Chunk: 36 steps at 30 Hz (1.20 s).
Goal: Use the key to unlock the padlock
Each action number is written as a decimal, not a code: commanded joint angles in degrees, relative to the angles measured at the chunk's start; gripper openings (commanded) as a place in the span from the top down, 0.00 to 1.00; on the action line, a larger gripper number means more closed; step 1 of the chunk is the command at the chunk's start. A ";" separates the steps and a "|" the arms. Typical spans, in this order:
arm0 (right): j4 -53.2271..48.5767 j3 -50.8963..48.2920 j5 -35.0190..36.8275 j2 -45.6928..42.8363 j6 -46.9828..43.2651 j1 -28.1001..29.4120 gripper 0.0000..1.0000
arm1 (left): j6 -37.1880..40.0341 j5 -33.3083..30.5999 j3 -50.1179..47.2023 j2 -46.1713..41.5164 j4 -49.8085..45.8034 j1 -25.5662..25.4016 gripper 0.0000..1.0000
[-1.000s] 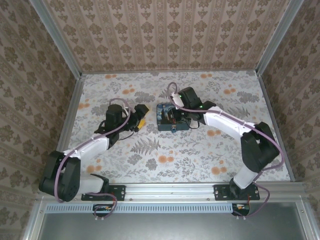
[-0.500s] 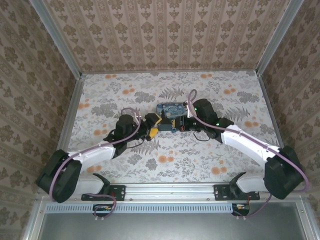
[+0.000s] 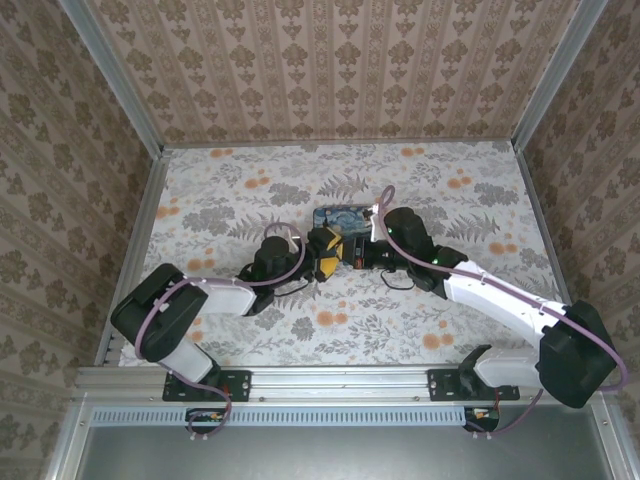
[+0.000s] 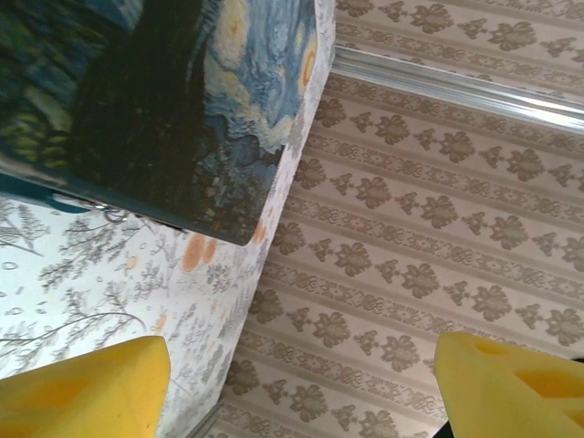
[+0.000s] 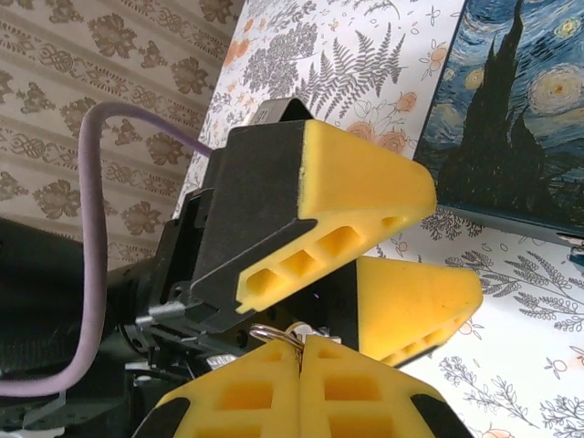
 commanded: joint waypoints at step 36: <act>5.56 -2.71 3.61 3.37 1.86 0.18 1.00 | -1.93 -3.81 -0.29 2.03 10.28 0.46 0.50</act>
